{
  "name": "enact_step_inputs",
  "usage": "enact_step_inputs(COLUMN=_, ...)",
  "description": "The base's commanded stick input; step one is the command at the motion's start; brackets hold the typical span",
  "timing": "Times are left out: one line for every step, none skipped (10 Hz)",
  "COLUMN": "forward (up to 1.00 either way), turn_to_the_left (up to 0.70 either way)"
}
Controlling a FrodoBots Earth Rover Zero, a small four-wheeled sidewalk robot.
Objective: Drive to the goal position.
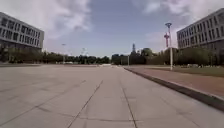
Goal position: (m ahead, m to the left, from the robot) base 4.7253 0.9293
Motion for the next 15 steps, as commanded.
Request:
enact_step_inputs(forward=1.0, turn_to_the_left=0.0)
enact_step_inputs(forward=1.0, turn_to_the_left=0.0)
enact_step_inputs(forward=1.0, turn_to_the_left=0.0)
enact_step_inputs(forward=1.0, turn_to_the_left=0.0)
enact_step_inputs(forward=1.0, turn_to_the_left=0.0)
enact_step_inputs(forward=1.0, turn_to_the_left=0.0)
enact_step_inputs(forward=1.0, turn_to_the_left=0.0)
enact_step_inputs(forward=1.0, turn_to_the_left=0.0)
enact_step_inputs(forward=1.0, turn_to_the_left=0.0)
enact_step_inputs(forward=1.0, turn_to_the_left=0.0)
enact_step_inputs(forward=1.0, turn_to_the_left=0.0)
enact_step_inputs(forward=1.0, turn_to_the_left=0.0)
enact_step_inputs(forward=1.0, turn_to_the_left=0.0)
enact_step_inputs(forward=1.0, turn_to_the_left=0.0)
enact_step_inputs(forward=1.0, turn_to_the_left=0.0)
